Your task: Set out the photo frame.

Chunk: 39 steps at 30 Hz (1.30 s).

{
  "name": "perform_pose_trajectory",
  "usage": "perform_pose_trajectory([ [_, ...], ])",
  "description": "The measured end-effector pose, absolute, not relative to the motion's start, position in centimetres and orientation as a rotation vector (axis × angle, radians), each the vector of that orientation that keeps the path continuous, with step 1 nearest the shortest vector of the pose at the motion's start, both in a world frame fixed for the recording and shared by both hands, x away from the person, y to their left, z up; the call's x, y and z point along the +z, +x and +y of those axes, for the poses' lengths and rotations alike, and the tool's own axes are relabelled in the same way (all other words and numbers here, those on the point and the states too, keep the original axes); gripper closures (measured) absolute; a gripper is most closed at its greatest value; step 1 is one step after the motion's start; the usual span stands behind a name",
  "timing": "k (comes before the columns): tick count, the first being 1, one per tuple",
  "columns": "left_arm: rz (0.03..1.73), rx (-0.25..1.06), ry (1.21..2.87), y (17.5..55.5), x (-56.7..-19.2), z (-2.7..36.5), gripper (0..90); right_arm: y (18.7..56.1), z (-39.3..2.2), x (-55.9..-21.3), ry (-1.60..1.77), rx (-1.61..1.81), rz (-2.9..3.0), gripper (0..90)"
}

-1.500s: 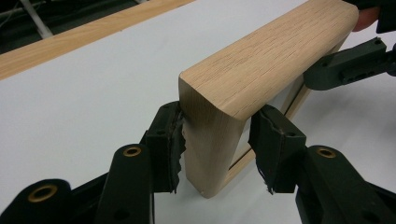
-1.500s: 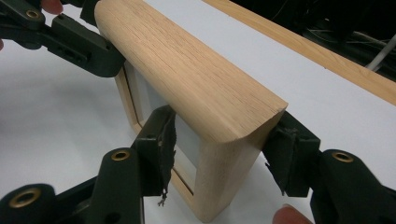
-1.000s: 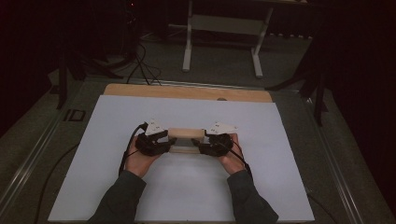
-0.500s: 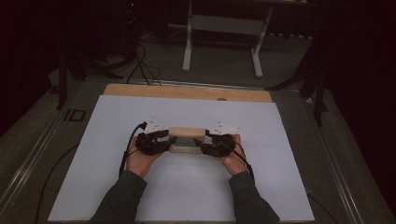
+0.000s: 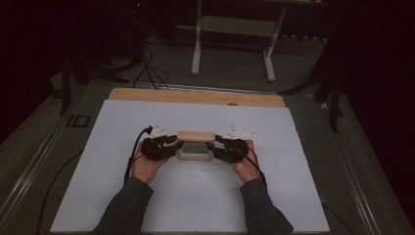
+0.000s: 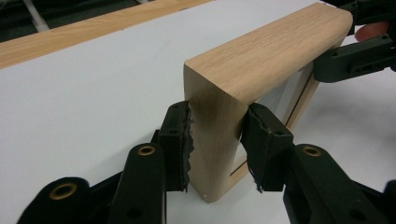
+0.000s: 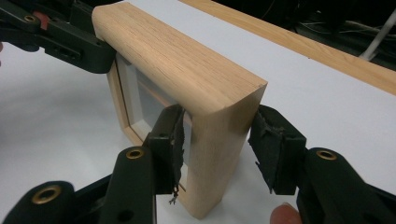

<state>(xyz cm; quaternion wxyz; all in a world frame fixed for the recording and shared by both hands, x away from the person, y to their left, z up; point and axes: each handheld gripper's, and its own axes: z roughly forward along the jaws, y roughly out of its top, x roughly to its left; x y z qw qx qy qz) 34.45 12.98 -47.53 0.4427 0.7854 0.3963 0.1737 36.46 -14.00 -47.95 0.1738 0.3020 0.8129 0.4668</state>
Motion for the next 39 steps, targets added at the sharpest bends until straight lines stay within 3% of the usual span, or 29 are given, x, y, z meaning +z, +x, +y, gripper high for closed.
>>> perform_pose_trajectory([
  [21, 1.047, 0.409, 1.962, 35.9, -48.5, 12.6, 62.1, 38.4, -14.0, -48.0, 0.983, 1.309, 2.288, 57.8],
  [39, 1.055, 0.398, 1.966, 36.0, -48.7, 12.5, 58.9, 38.6, -13.7, -48.2, 0.985, 1.291, 2.306, 54.5],
])
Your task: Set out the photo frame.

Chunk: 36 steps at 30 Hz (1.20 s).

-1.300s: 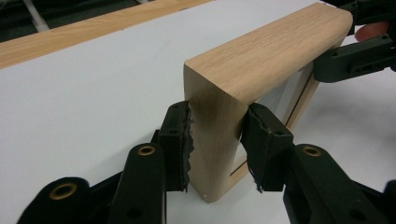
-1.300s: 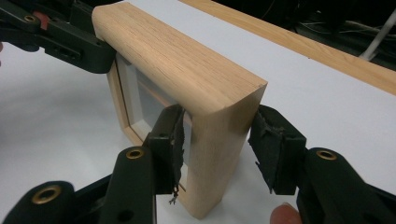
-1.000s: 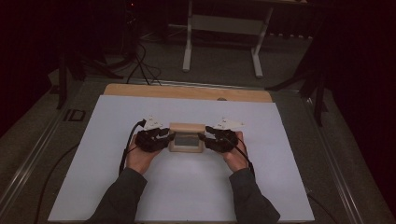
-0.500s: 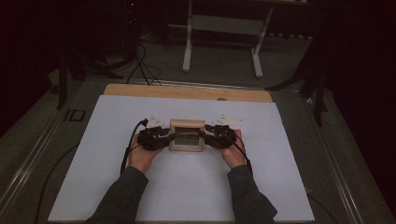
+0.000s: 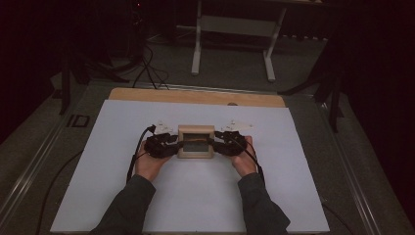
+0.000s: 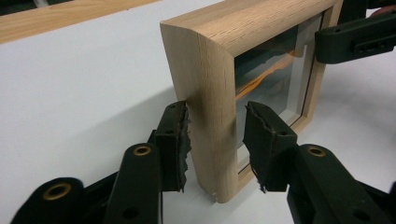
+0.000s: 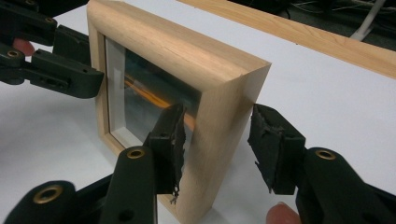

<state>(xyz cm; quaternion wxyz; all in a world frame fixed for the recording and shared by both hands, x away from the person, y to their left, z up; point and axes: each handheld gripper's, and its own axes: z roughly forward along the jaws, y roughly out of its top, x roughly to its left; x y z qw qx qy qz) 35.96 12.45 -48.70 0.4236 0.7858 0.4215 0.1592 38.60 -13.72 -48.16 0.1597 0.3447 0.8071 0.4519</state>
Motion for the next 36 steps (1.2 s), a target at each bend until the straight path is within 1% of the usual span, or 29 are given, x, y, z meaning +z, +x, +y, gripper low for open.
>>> perform_pose_trajectory([
  [3, 1.053, 0.395, 1.970, 35.9, -48.7, 12.4, 56.2, 38.5, -13.8, -48.2, 0.978, 1.297, 2.314, 51.6],
  [6, 1.051, 0.396, 1.971, 35.9, -48.7, 12.4, 55.2, 38.4, -13.9, -48.2, 0.978, 1.295, 2.314, 49.2],
  [8, 1.050, 0.396, 1.969, 35.8, -48.6, 12.5, 54.1, 38.3, -14.1, -48.2, 0.987, 1.300, 2.312, 45.9],
  [15, 1.057, 0.403, 1.963, 35.5, -48.2, 13.0, 52.6, 37.9, -14.5, -48.2, 0.990, 1.290, 2.307, 41.9],
  [29, 1.063, 0.419, 1.961, 34.2, -47.5, 14.7, 51.3, 36.8, -15.8, -47.6, 0.981, 1.264, 2.308, 38.1],
  [36, 1.075, 0.432, 1.962, 33.2, -47.3, 16.3, 50.9, 36.1, -16.8, -47.5, 0.979, 1.228, 2.317, 36.9],
])
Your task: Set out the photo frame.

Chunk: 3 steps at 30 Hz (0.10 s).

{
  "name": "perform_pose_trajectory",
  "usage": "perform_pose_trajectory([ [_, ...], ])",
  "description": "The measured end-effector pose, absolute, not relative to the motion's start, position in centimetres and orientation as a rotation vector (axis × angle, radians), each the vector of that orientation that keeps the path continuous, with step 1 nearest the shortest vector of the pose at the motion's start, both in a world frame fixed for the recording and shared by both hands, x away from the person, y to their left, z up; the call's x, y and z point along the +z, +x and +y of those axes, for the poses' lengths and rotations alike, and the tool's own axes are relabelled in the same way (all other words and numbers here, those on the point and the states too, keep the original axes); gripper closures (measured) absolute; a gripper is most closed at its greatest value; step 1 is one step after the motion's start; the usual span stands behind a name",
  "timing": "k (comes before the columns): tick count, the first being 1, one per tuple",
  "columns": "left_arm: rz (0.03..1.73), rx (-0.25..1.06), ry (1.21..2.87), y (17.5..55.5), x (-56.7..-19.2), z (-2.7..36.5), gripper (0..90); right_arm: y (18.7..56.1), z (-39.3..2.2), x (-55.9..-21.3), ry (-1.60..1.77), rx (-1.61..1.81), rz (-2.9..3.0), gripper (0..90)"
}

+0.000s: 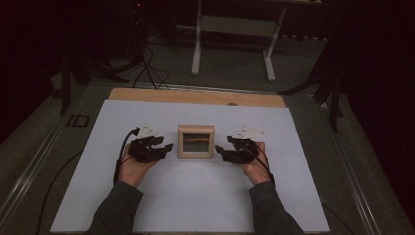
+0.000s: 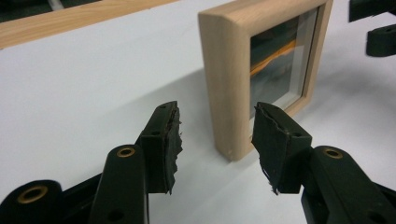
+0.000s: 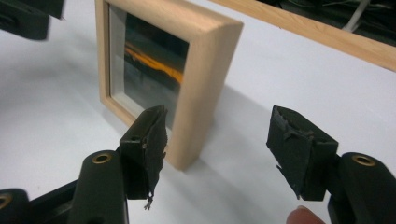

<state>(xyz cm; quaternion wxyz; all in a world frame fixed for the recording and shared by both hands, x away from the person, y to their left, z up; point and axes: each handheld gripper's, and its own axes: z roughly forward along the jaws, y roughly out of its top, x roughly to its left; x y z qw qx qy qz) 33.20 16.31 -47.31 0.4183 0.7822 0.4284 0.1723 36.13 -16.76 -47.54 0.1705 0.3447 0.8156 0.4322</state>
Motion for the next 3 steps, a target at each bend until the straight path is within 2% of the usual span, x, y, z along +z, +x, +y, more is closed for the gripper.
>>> perform_pose_trajectory([
  [3, 1.084, 0.443, 1.961, 32.58, -47.29, 17.23, 50.6, 35.77, -17.53, -47.61, 0.978, 1.191, 2.323, 36.0],
])
